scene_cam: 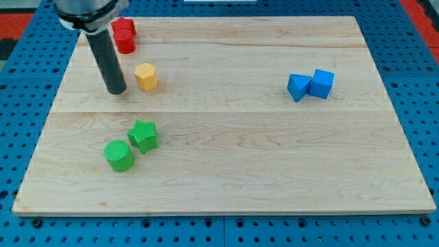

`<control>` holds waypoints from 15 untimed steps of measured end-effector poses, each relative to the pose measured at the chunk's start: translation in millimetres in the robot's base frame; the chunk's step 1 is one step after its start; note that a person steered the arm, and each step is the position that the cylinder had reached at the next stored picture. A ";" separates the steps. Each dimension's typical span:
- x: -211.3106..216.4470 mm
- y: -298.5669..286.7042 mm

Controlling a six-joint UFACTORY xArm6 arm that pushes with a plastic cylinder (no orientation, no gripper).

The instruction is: Push the yellow hexagon into the yellow heart

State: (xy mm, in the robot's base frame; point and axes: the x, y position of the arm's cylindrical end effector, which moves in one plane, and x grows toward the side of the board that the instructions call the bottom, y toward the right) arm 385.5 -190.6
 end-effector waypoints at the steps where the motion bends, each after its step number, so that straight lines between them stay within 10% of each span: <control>1: -53.2 -10.6; 5: 33.8 86.6; 12: -73.1 -32.3; 15: -54.4 109.4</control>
State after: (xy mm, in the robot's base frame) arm 331.0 -81.2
